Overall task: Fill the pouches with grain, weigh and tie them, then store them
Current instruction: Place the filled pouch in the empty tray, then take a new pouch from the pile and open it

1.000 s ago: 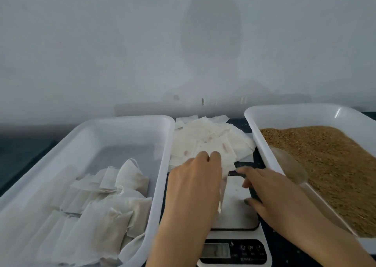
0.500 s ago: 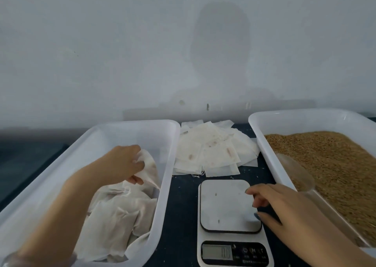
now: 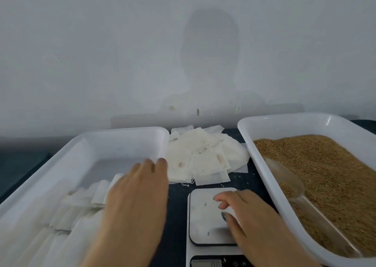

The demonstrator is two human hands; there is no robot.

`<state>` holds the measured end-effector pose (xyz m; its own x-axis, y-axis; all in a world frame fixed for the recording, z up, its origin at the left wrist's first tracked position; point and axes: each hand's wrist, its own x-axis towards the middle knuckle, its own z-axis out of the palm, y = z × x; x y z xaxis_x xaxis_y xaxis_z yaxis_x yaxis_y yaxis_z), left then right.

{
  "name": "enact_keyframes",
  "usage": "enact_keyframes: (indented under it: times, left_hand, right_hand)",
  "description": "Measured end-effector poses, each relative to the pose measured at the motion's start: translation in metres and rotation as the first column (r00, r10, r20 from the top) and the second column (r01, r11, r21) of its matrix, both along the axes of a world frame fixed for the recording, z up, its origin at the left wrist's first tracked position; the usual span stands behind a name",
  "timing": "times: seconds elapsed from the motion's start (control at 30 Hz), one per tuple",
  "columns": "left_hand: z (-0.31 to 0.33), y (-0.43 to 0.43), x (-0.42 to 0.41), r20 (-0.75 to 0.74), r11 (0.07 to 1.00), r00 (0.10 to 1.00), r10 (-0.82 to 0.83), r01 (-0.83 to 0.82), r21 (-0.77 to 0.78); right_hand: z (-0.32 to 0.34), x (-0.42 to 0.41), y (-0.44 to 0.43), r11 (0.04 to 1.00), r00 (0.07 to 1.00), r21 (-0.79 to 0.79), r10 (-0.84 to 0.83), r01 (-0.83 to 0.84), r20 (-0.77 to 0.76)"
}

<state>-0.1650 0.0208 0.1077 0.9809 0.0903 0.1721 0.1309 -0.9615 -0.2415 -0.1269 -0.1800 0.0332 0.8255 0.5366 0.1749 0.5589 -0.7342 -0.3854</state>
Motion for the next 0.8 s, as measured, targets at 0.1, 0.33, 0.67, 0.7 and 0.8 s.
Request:
enact_keyframes:
  times: [0.1,0.33,0.67,0.7,0.8]
  left_hand:
    - [-0.028,-0.059,0.019,-0.003,0.964,0.997,-0.080,0.076,-0.255]
    - [-0.097,-0.056,0.133,-0.110,0.870,0.990,-0.093,0.027,-0.492]
    - [-0.132,-0.021,0.178,0.050,0.828,0.988,-0.144,0.148,-0.541]
    - [-0.132,-0.020,0.176,0.085,0.810,0.989,-0.119,0.146,-0.568]
    - [-0.128,-0.018,0.166,0.214,0.718,0.977,-0.004,0.152,-0.679]
  right_hand:
    - [-0.014,0.021,0.025,0.964,0.995,0.248,-0.088,0.094,-0.036]
    - [-0.040,0.093,0.028,0.685,0.896,0.579,-0.301,0.442,-0.328]
    - [-0.079,0.123,0.002,0.627,0.812,0.527,-0.346,0.573,-0.471]
    - [-0.080,0.122,0.003,0.639,0.819,0.524,-0.346,0.563,-0.458]
    - [-0.080,0.119,0.006,0.654,0.853,0.552,-0.336,0.517,-0.400]
